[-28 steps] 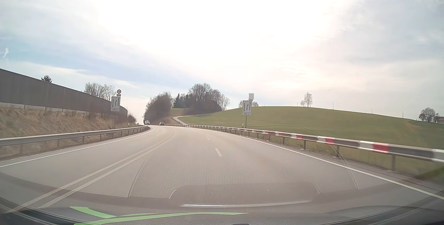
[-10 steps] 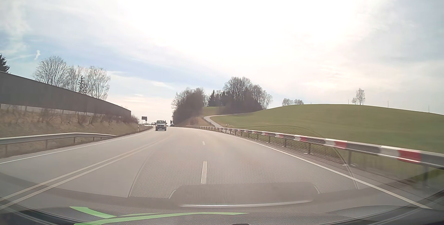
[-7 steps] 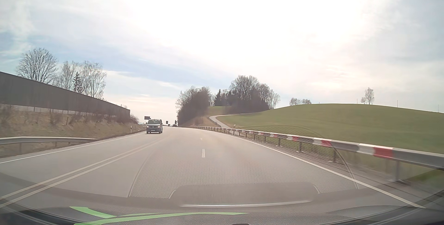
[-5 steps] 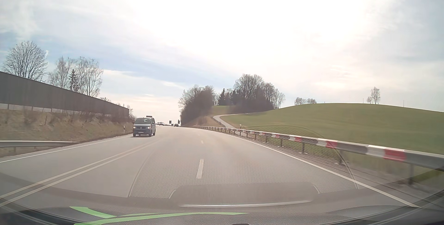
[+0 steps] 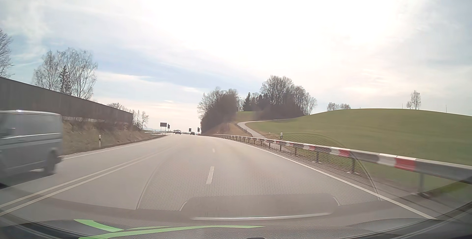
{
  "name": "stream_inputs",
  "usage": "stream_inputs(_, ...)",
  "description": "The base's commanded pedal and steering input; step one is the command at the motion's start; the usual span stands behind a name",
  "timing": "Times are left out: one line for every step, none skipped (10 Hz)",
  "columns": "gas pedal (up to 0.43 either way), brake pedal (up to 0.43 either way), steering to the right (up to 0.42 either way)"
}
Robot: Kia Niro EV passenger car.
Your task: Follow the waypoints while adhering to traffic rules and regulations
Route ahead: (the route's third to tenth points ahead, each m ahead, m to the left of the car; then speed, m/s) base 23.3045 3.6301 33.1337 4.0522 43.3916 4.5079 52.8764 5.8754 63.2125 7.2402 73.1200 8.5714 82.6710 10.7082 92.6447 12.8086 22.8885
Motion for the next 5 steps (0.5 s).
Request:
stream_inputs(0.189,0.0,-0.019)
stream_inputs(0.189,0.0,-0.019)
stream_inputs(0.189,0.0,-0.019)
stream_inputs(0.189,0.0,-0.018)
stream_inputs(0.189,0.0,-0.017)
